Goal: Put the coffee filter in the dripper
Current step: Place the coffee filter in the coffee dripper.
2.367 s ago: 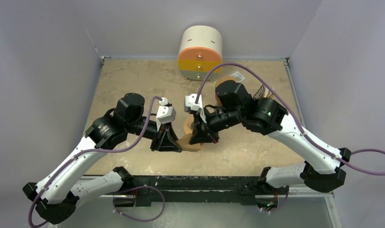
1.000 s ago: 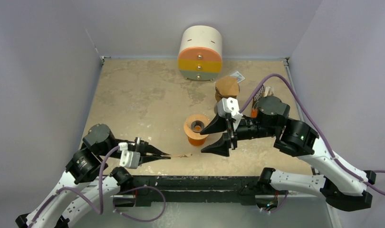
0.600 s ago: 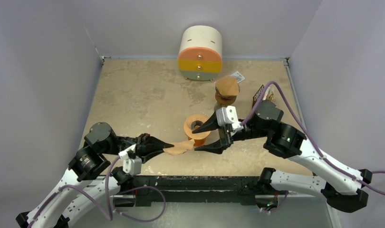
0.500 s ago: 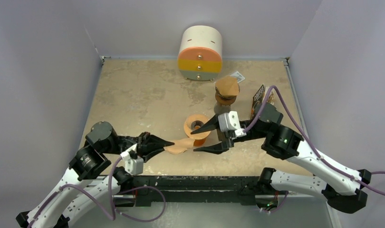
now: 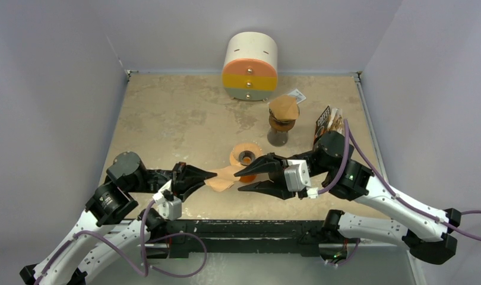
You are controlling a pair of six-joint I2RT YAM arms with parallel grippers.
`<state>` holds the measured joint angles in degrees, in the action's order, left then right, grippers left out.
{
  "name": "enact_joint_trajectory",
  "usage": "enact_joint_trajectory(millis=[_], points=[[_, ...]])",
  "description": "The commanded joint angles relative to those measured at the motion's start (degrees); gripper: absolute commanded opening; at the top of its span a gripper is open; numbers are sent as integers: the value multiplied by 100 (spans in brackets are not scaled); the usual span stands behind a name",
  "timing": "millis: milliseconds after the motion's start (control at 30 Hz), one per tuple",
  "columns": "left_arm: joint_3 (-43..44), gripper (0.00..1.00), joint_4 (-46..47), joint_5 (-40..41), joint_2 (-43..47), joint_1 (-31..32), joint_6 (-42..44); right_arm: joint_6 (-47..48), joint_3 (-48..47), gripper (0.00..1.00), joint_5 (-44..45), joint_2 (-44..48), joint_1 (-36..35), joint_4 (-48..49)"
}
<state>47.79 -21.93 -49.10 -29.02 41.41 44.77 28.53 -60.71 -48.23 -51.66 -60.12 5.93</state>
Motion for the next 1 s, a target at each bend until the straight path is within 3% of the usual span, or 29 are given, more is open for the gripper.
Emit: enact_joint_trajectory(millis=[0, 200, 367, 967], points=[[174, 0, 83, 116, 72, 14, 206, 398, -190, 38, -279, -91, -59, 85], [140, 0, 137, 265, 132, 16, 199, 689, -266, 25, -274, -190, -134, -217], [111, 0, 176, 328, 150, 16, 181, 794, -316, 20, -276, -243, -207, -328], [77, 0, 304, 356, 186, 14, 38, 1084, -398, 19, -15, -354, -382, -585]])
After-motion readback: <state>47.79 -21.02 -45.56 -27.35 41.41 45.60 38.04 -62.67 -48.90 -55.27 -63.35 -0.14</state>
